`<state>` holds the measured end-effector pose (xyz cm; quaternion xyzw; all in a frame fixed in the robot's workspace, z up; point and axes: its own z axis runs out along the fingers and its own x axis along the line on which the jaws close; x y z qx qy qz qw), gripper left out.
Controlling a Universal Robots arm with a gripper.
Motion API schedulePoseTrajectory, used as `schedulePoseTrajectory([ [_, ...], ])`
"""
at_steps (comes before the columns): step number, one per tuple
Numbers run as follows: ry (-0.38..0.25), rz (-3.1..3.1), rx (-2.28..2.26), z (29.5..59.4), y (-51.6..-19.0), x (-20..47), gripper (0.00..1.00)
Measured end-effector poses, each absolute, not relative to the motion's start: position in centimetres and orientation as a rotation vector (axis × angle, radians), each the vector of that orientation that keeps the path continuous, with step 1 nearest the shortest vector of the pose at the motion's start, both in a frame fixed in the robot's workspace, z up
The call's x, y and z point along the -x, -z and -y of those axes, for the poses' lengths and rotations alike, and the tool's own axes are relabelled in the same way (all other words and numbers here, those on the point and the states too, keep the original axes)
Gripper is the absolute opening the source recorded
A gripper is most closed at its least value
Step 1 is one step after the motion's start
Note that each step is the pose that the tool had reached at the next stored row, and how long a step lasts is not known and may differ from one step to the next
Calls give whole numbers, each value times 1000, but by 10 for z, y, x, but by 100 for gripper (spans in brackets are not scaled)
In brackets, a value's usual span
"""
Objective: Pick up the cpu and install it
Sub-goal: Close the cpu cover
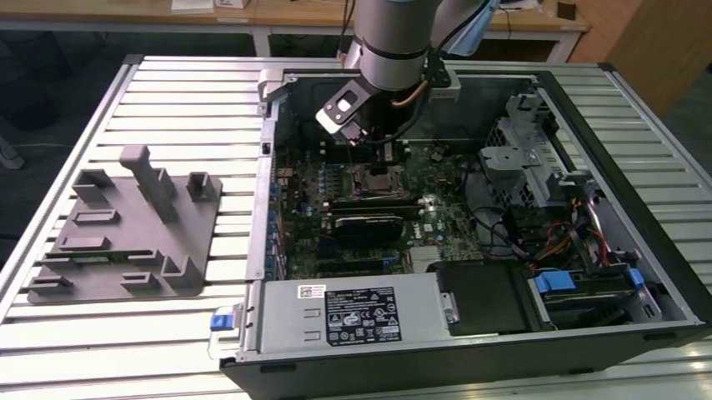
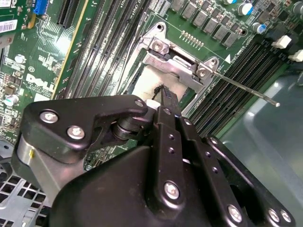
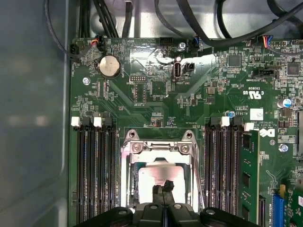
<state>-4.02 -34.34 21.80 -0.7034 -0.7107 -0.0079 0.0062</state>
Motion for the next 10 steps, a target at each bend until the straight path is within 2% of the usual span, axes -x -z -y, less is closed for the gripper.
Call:
schedulePoseTrajectory([
  [10, 24, 2348, 2067, 343, -218, 40, 11],
])
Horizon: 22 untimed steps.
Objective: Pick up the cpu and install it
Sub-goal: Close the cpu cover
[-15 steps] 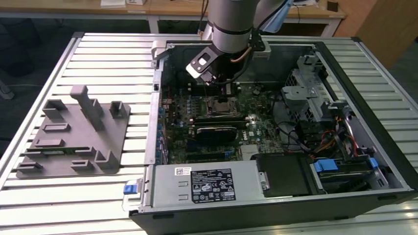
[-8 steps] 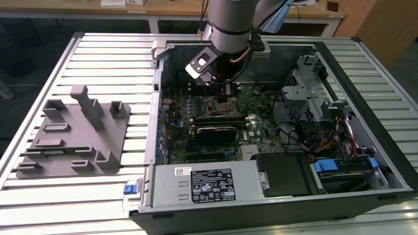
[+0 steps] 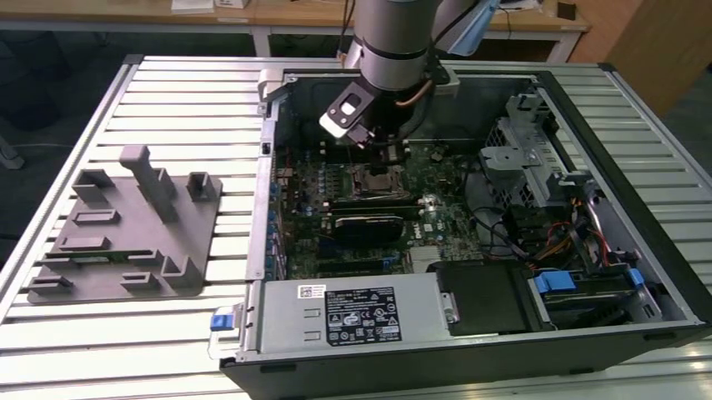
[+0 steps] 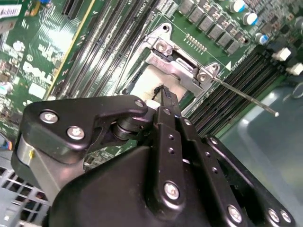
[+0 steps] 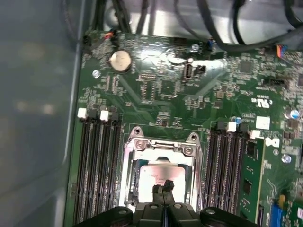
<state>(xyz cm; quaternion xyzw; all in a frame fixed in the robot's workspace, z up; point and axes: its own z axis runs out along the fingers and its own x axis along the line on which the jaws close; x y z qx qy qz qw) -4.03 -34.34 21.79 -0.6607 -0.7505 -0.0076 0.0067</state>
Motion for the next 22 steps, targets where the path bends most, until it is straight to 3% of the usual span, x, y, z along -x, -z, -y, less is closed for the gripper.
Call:
schedulePoseTrajectory([
  [22, 19, 2710, 1557, 343, -217, 40, 11],
])
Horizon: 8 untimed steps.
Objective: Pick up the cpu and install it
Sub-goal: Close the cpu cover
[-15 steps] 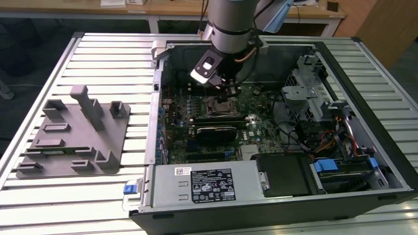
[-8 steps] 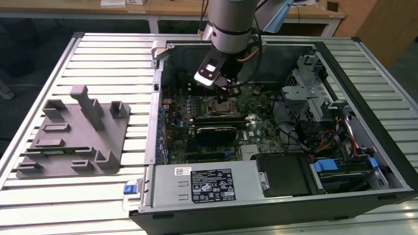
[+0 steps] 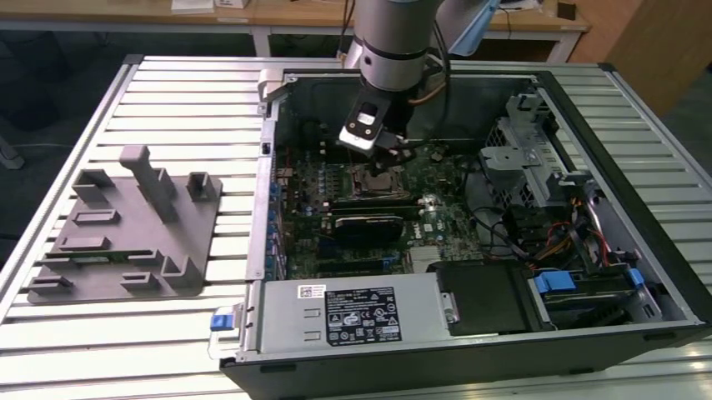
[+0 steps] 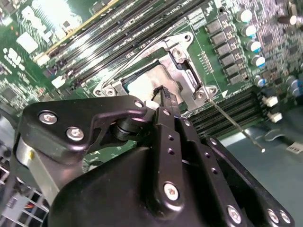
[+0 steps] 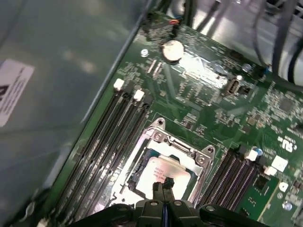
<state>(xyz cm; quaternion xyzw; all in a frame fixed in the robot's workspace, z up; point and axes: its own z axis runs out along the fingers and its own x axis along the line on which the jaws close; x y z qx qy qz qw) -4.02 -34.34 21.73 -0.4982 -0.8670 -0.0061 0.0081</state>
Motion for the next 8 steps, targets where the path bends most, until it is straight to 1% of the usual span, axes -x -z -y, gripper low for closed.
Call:
schedulePoseTrajectory([
  [8, 17, 2815, 1356, 343, -217, 40, 11],
])
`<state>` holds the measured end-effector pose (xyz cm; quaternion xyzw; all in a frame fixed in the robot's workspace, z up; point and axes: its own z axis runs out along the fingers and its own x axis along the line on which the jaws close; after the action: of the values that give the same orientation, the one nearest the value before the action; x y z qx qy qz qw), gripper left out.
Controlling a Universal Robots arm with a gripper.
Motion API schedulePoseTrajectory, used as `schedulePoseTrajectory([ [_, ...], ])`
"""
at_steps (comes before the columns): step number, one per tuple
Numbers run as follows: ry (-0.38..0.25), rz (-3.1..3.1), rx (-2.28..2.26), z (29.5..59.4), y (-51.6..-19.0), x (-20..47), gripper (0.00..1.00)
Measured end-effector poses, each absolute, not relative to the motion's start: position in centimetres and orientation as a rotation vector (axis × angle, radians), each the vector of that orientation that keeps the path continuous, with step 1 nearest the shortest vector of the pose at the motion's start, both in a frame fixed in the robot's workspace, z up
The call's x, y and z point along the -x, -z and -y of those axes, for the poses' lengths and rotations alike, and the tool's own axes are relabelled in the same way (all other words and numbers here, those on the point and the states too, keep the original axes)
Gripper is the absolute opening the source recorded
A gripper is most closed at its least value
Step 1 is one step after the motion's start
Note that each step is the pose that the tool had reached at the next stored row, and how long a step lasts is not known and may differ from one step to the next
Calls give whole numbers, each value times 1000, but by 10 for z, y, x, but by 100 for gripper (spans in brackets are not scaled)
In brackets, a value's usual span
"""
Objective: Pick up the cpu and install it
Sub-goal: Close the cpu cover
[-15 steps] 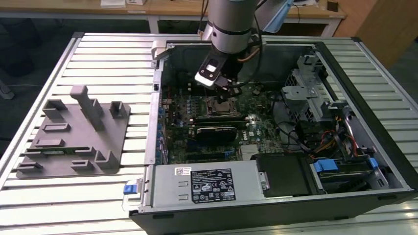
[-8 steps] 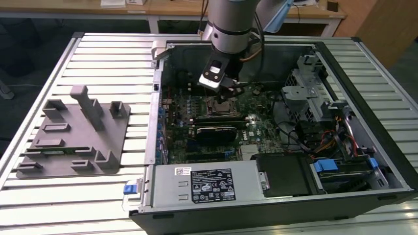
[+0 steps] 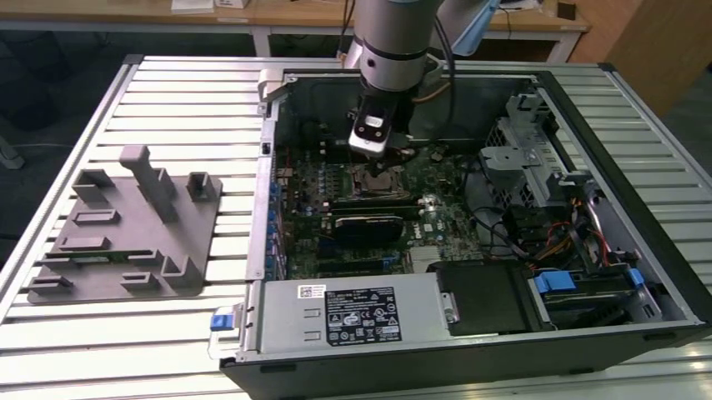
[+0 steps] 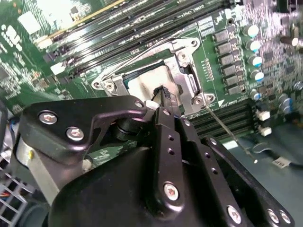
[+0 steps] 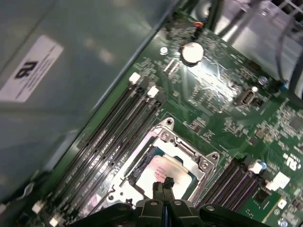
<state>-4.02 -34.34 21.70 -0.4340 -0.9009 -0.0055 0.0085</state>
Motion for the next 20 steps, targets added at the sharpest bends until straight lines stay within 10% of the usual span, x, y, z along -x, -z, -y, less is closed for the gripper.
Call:
schedulePoseTrajectory([
  [20, 12, 3009, 835, 343, -216, 40, 11],
])
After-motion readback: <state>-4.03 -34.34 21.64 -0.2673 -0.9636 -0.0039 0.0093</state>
